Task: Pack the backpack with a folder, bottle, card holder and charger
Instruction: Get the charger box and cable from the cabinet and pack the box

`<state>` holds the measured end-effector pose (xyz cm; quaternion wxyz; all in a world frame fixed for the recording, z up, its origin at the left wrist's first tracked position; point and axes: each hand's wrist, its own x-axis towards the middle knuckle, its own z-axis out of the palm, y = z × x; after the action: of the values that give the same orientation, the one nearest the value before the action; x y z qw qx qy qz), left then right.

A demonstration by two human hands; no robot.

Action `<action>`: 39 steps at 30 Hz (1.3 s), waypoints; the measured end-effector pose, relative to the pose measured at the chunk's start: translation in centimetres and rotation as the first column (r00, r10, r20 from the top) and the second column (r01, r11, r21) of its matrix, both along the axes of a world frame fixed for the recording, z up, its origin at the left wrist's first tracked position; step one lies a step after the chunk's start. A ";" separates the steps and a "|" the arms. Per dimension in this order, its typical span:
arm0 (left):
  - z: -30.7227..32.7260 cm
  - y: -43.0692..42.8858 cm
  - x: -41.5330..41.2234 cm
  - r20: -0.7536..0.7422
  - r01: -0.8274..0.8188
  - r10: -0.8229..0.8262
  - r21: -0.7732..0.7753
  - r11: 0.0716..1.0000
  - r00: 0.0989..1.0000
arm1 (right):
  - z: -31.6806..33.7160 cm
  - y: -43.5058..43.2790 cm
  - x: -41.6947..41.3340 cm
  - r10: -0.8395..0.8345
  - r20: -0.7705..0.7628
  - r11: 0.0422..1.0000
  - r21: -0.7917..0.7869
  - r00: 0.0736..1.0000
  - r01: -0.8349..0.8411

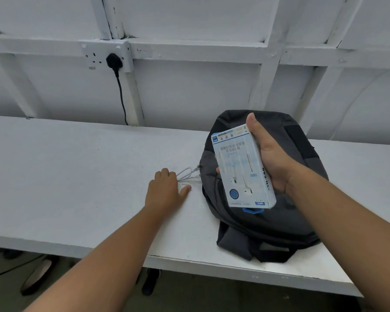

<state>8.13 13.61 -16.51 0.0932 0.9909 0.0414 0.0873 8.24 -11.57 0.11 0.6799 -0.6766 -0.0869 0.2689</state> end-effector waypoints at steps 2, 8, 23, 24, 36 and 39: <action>0.3 0.2 -0.3 -0.023 -0.012 0.012 -0.023 1.000 1.000 | 0.1 0.0 0.1 0.003 -0.002 1.000 0.013 1.000 -0.003; 6.1 -0.7 -1.0 -0.064 -0.182 0.171 -0.328 0.927 0.983 | 0.2 0.1 -0.1 0.030 0.008 0.997 -0.065 1.000 -0.029; 15.7 -4.0 -4.9 -0.247 -0.210 -0.298 -0.966 0.152 0.922 | 0.4 3.6 -4.8 0.407 0.750 0.522 -0.660 0.522 0.541; 15.3 -3.8 -4.9 -0.255 -0.219 -0.302 -0.965 0.147 0.919 | 0.5 3.2 -5.0 0.426 0.741 0.535 -0.669 0.519 0.516; 12.2 -0.6 -3.0 -0.332 -0.355 -0.337 -0.935 -0.007 0.881 | -8.7 -11.3 -10.9 0.640 0.672 0.492 -0.731 0.372 0.474; 12.3 -0.7 -2.9 -0.324 -0.346 -0.343 -0.938 -0.003 0.882 | -8.2 -11.5 -10.5 0.599 0.641 0.477 -0.767 0.481 0.428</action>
<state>5.27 12.86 -4.19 0.7535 0.6119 0.1128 -0.2125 -2.22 -23.07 -8.06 0.0683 -0.9459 -0.3094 -0.0697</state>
